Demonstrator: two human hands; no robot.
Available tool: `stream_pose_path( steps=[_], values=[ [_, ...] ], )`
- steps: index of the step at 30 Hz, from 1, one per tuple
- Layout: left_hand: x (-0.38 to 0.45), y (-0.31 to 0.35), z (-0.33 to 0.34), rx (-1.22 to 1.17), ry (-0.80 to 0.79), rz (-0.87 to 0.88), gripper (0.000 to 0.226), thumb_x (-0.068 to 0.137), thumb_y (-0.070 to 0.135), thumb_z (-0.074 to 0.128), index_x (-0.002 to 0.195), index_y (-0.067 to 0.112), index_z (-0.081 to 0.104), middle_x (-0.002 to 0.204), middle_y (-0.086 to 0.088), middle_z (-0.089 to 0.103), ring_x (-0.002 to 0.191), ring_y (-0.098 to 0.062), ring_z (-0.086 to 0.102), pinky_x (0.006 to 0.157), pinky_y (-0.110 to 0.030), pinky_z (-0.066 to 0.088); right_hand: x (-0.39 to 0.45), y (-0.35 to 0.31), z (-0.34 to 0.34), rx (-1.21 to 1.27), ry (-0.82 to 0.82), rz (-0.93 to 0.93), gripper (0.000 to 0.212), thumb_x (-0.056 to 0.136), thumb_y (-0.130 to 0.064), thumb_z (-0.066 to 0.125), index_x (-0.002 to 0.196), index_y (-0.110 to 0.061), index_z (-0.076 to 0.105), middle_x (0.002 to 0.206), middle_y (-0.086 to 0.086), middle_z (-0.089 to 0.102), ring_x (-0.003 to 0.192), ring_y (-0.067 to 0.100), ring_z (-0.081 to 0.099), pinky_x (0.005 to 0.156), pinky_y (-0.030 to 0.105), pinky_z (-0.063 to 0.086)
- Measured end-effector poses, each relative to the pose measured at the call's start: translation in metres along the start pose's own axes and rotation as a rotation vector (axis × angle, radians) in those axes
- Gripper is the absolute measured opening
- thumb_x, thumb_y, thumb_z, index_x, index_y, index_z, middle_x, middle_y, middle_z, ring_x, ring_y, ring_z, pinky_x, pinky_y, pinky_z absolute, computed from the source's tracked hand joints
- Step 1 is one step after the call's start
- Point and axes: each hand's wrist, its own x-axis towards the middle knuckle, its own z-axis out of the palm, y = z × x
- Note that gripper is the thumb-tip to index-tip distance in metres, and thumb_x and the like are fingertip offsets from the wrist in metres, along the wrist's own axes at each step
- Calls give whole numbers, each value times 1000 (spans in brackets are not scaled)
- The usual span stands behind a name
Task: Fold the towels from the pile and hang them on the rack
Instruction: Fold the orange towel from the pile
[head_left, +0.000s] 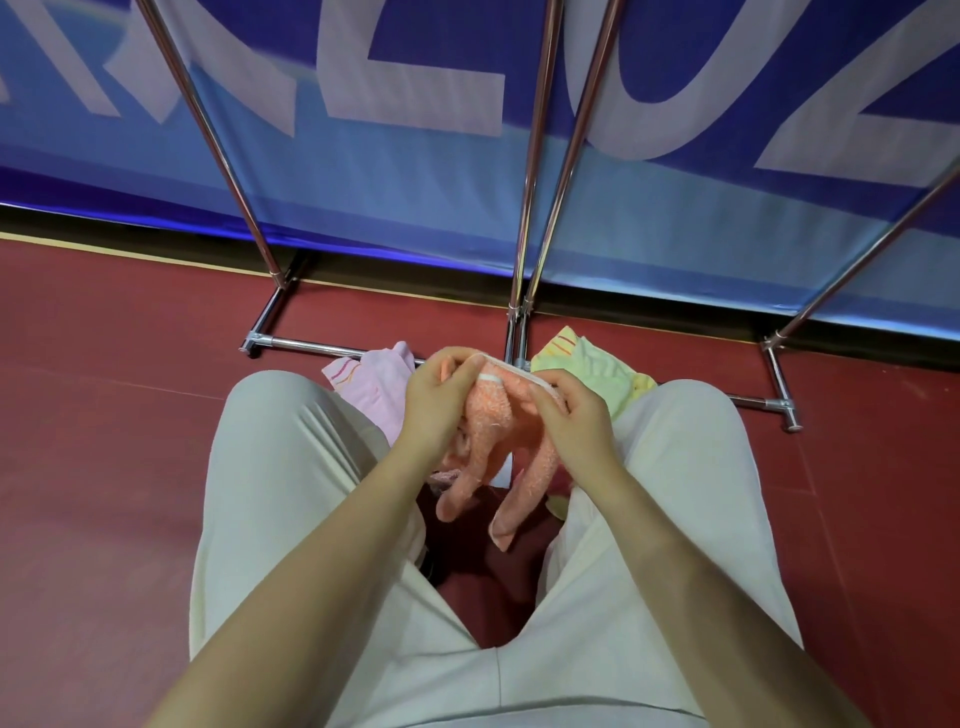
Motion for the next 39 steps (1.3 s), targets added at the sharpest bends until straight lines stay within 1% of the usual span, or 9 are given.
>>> stream_pose_path(
  steps=[6, 9, 12, 16, 20, 26, 31, 36, 39],
  values=[
    [15, 12, -25, -100, 324, -3, 10, 92, 18, 60, 85, 21, 66, 79, 10, 64, 69, 2, 57, 64, -9, 45, 1, 14, 5, -212, -109, 2, 8, 92, -29, 58, 91, -26, 66, 75, -8, 63, 73, 12, 57, 67, 34, 46],
    [23, 13, -43, -175, 455, -42, 11, 93, 19, 59, 84, 21, 64, 77, 9, 62, 63, 3, 56, 62, -12, 45, 0, 14, 6, -235, -128, -28, 10, 91, -30, 62, 81, -29, 63, 65, -12, 57, 67, 8, 52, 64, 29, 40],
    [28, 10, -59, -173, 525, -58, 16, 91, 22, 59, 78, 28, 64, 80, 8, 64, 74, -4, 58, 73, -21, 49, -1, 14, 6, -264, -165, -41, 10, 90, -30, 64, 90, -21, 68, 70, -17, 59, 72, 6, 54, 65, 22, 37],
    [32, 7, -78, -206, 585, -72, 11, 92, 22, 59, 83, 23, 65, 80, 8, 63, 73, -3, 58, 71, -16, 48, -1, 16, 4, -293, -190, -25, 17, 89, -32, 64, 79, -19, 63, 63, -10, 55, 65, 6, 50, 62, 25, 37],
    [31, 2, -92, -244, 659, -81, 8, 93, 16, 56, 90, 14, 63, 74, 10, 59, 62, 3, 53, 62, -11, 44, 0, 12, 0, -261, -202, -9, 21, 90, -30, 64, 71, -32, 57, 61, -26, 55, 63, -5, 50, 57, 14, 33],
    [28, 3, -106, -331, 739, -109, 10, 95, 18, 55, 88, 13, 61, 72, 9, 55, 56, 3, 51, 56, -12, 44, 4, 3, 1, -47, -204, 61, 15, 90, -23, 64, 76, -30, 64, 75, -13, 64, 73, -7, 56, 68, 9, 39],
    [31, 2, -109, -321, 738, -123, 10, 94, 19, 55, 93, 13, 62, 73, 11, 56, 59, 3, 51, 58, -10, 43, 9, 5, -8, 203, -137, 178, 9, 92, -17, 61, 92, -16, 70, 92, -2, 69, 92, 11, 63, 84, 23, 46],
    [33, -3, -107, -324, 706, -150, 10, 93, 20, 56, 93, 11, 61, 69, 9, 54, 56, 0, 49, 60, -18, 43, 15, 7, -17, 643, -104, 306, 11, 93, -5, 56, 99, -9, 64, 76, 2, 62, 71, 12, 60, 72, 27, 48],
    [32, -2, -103, -318, 712, -161, 9, 95, 18, 55, 94, 11, 61, 68, 9, 54, 47, 5, 50, 53, -13, 43, 18, 4, -20, 824, -104, 344, 11, 93, -3, 52, 100, -4, 61, 80, 11, 56, 73, 17, 56, 73, 27, 49]
  ],
)
